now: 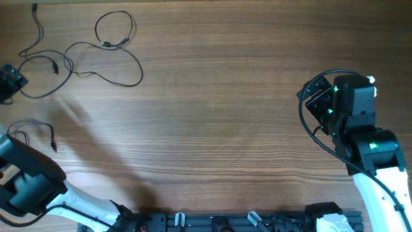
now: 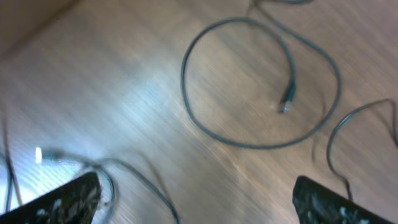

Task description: Untangle cables

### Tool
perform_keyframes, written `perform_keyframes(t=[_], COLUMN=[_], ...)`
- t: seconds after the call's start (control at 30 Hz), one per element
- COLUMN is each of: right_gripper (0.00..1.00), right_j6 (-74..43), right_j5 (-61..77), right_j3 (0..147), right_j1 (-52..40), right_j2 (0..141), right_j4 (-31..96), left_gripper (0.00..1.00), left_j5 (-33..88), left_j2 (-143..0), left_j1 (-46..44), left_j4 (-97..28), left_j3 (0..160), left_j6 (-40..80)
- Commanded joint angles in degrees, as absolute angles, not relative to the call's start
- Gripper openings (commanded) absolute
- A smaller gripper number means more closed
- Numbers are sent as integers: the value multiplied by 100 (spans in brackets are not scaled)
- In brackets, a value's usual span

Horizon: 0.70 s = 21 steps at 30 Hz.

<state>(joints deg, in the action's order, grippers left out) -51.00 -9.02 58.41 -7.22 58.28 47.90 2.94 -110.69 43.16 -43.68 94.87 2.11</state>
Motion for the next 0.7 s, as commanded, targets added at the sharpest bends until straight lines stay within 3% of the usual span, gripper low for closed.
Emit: perform_keyframes(t=[0.0, 0.1, 0.27, 0.43, 0.67], right_gripper=[100, 100, 100, 100, 100], right_j6=[-4469, -4344, -4292, -4047, -4051], right_j5=[-893, -899, -915, -913, -902], right_j3=[5859, 5859, 5859, 5859, 5859], right_j1=[-709, -709, -709, -709, -709], right_j2=[5874, 5876, 5916, 6036, 6173], right_j4=[4781, 4740, 4742, 4744, 4731], left_gripper=[100, 100, 100, 100, 99], left_j5=[-2311, -2985, -1452, -1372, -1372], left_j2=[-11233, -11378, -11515, -11528, -11531], left_j1=[4329, 4545, 5019, 5511, 5739], left_j4=[-5013, -5564, -5234, -5011, -4296], left_j3=[9470, 9465, 9159, 8315, 7686], left_j6=[2410, 3291, 3304, 3975, 4042])
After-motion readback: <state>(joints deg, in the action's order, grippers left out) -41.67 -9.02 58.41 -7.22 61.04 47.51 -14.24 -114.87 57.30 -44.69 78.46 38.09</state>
